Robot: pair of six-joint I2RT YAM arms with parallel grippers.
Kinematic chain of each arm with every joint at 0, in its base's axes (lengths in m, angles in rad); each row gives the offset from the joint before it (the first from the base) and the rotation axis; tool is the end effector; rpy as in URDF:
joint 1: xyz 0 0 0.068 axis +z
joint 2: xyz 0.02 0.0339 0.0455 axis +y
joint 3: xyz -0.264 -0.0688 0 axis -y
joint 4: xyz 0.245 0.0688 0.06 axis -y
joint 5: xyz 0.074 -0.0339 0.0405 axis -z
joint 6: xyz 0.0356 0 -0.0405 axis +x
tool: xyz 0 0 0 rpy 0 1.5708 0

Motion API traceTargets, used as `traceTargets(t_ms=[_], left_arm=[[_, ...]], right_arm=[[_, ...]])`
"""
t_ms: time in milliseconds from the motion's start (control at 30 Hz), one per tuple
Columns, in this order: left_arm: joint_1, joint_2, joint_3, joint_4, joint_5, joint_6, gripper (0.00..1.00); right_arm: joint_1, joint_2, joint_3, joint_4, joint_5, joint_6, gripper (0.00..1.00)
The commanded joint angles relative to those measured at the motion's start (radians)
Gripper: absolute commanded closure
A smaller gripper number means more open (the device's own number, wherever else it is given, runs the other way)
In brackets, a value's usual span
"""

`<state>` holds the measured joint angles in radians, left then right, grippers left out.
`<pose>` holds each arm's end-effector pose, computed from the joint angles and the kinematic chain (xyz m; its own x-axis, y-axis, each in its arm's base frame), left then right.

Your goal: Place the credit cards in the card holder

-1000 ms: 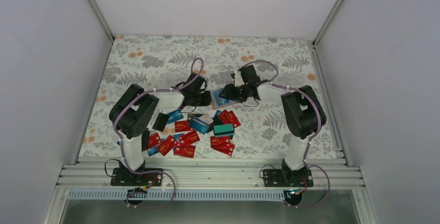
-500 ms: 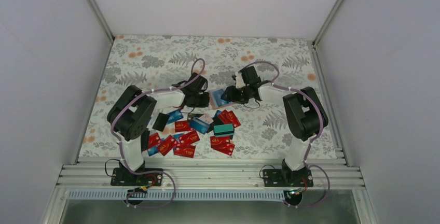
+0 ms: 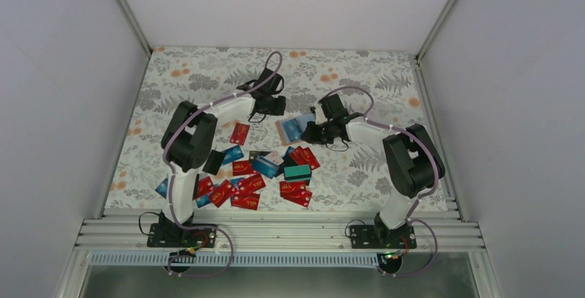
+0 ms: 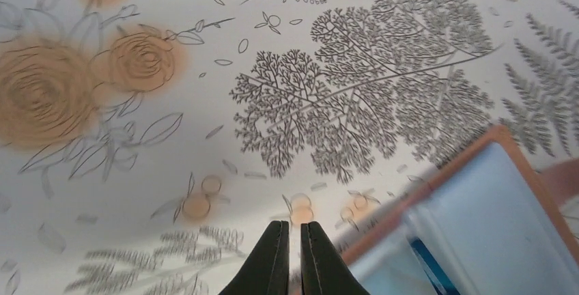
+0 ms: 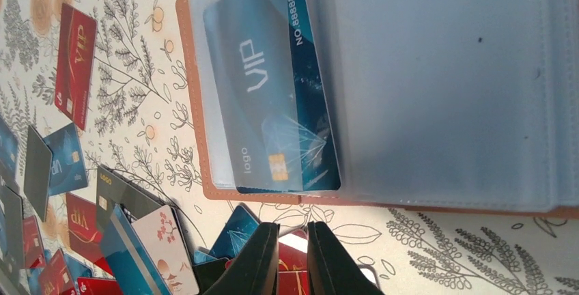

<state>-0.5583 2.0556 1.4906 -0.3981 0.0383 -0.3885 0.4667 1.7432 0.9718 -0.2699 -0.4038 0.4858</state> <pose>0.3764 -0.2367 0.1766 -0.8520 0.0858 -0.5165 0.2433 0.9384 -0.2454 0.2944 0.1640 0.1537 -0.9575 -0.0016 -0.2883 -0.1627 0.8286 0.5357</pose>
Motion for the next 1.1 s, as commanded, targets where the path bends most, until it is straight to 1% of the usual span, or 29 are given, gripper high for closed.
traceTargets(t_ms=[0,67,200,433,633,767,833,1067], left_arm=[[0.02,0.124,0.121,-0.074,0.081,0.078,0.92],[0.024,0.165,0.158,-0.085,0.103,0.091,0.92],[0.024,0.217,0.199,-0.094,0.151,0.109,0.92],[0.024,0.22,0.164,-0.087,0.177,0.108,0.92],[0.026,0.204,0.106,-0.064,0.197,0.105,0.92],[0.024,0.2,0.075,-0.057,0.219,0.097,0.92],[0.022,0.187,0.036,-0.041,0.236,0.084,0.94],[0.019,0.124,-0.145,0.057,0.31,0.008,0.94]], right_arm=[[0.037,-0.02,-0.011,-0.021,0.051,0.003,0.88],[0.049,-0.016,-0.01,-0.023,0.062,0.011,0.9],[0.07,0.004,-0.004,-0.014,0.063,0.027,0.92],[0.096,0.069,0.025,0.011,0.076,0.046,0.93],[0.099,0.105,0.049,0.035,0.089,0.06,0.96],[0.101,0.114,0.05,0.068,0.078,0.101,0.96],[0.099,0.116,0.044,0.093,0.066,0.126,0.96],[0.099,0.118,0.001,0.192,0.044,0.224,0.96]])
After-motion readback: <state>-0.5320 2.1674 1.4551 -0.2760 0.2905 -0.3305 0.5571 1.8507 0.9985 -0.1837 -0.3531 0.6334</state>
